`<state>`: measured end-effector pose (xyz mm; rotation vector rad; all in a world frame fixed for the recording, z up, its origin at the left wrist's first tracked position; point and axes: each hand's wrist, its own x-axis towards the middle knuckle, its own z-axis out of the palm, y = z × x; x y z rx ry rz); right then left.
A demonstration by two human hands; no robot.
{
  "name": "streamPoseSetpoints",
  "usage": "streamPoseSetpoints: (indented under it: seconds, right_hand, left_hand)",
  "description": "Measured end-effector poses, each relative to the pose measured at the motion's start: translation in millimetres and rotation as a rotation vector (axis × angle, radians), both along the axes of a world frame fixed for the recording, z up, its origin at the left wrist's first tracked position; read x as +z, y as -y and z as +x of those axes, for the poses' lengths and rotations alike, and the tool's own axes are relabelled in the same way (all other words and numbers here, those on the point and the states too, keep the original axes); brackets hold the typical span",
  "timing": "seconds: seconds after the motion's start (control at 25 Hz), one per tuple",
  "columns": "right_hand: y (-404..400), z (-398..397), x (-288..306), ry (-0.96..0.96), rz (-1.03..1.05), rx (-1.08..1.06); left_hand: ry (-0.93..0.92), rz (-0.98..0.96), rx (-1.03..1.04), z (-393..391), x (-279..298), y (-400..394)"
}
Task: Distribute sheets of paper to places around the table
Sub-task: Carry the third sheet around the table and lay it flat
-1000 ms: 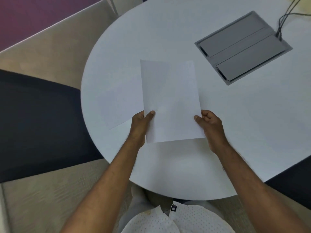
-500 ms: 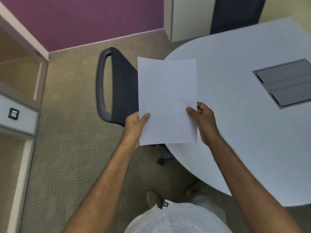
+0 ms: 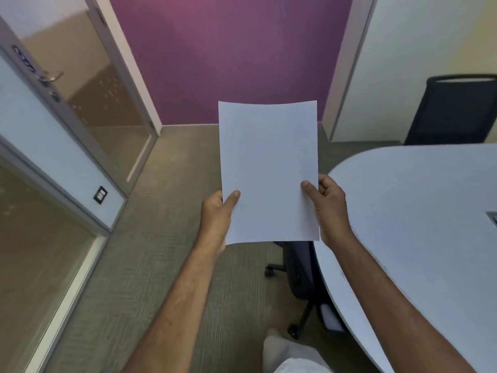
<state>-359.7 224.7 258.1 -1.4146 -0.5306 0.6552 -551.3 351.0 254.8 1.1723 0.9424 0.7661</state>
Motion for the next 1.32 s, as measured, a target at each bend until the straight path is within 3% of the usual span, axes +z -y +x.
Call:
streamPoseSetpoints:
  seconds: [0.08,0.28,0.64,1.32]
  right_hand:
    - [-133,-7,11,0.104,0.028,-0.041]
    - [-164,2,20,0.192,0.077,-0.039]
    - [-324,58,32,0.155,0.07,-0.203]
    - [-530,233,26,0.147,-0.027,-0.816]
  left_hand:
    - [0.058,0.042,0.028,-8,18,-127]
    - [0.072,0.06,0.031,6,20,-160]
    - [0.045,0.065,-0.159,79,38,-359]
    - [0.088,0.001,-0.774,390,29,-630]
